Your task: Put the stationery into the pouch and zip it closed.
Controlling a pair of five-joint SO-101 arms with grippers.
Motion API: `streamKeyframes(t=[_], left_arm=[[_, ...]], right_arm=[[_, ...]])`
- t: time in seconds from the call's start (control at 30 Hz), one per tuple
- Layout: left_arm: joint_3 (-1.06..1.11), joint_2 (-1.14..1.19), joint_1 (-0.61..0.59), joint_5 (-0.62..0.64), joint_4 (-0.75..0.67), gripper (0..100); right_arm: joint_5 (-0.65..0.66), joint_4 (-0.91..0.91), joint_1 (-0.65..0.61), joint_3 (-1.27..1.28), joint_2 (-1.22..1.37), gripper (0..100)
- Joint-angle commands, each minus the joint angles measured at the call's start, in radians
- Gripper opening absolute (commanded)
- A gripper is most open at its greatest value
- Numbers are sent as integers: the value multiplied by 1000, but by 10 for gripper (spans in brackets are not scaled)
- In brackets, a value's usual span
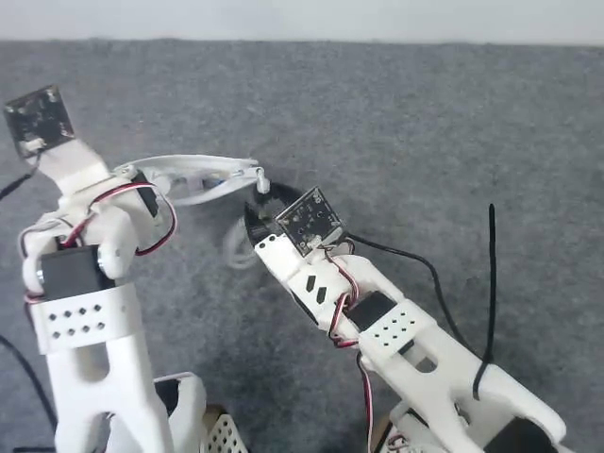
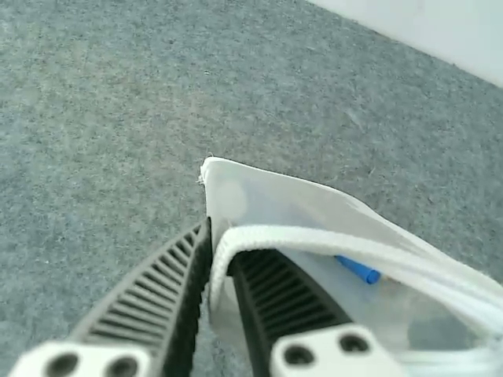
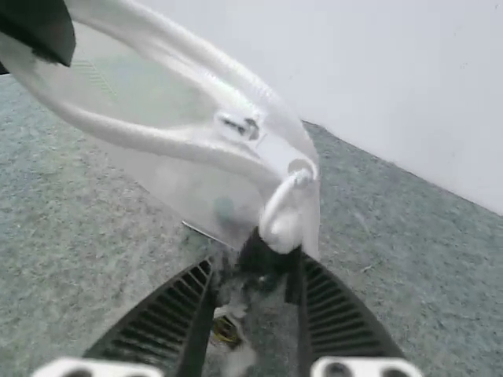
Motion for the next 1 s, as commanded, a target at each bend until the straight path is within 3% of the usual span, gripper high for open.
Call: streamKeyframes(t=[0.0, 0.27, 0.47, 0.97], left_arm=[[-25, -11, -5, 9, -18, 13], [-25, -11, -5, 9, -15, 13], [-16, -11, -5, 9, -17, 13], [-4, -15, -5, 9, -31, 13]], right_arm=[[14, -24, 2, -14, -10, 39], [11, -21, 31, -28, -10, 41], [8, -15, 41, -37, 2, 159], [6, -38, 45, -41, 2, 119]])
